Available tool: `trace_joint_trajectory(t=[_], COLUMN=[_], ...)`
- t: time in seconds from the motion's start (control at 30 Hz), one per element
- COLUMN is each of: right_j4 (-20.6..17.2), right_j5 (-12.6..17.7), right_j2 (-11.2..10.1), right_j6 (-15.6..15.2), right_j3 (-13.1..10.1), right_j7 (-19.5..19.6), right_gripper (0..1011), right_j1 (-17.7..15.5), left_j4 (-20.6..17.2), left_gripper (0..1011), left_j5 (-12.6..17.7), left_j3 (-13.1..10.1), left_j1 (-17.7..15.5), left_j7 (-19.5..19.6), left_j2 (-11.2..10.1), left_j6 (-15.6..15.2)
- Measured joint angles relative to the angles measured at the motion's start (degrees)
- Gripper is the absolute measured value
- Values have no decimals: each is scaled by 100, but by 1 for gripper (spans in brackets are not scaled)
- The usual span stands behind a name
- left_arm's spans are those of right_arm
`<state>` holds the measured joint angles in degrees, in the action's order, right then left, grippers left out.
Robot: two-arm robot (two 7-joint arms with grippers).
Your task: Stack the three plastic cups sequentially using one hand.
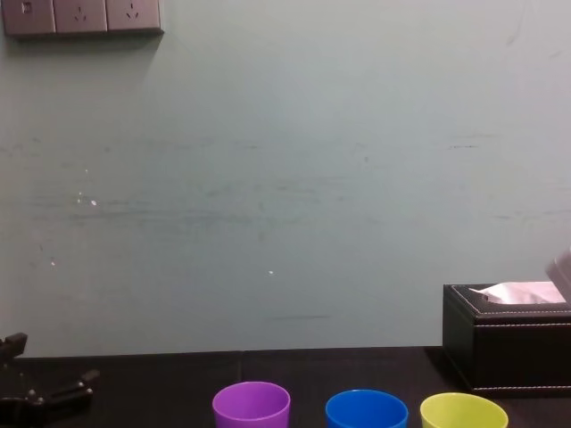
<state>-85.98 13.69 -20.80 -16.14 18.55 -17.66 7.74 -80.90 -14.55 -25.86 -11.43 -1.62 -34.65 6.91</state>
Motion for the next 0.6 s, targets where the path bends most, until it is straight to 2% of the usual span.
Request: trace_joint_trajectory(t=[0.6], right_j4=[170], right_j5=[-15], right_j2=[127], right_j6=[54], right_j3=[-58], right_j7=[-3], right_gripper=[1003], right_j1=[67], left_j4=[0], left_gripper=[1000], left_j5=[0], left_j3=[0], left_j1=[0], left_j7=[0], left_j2=[0], left_j6=[0])
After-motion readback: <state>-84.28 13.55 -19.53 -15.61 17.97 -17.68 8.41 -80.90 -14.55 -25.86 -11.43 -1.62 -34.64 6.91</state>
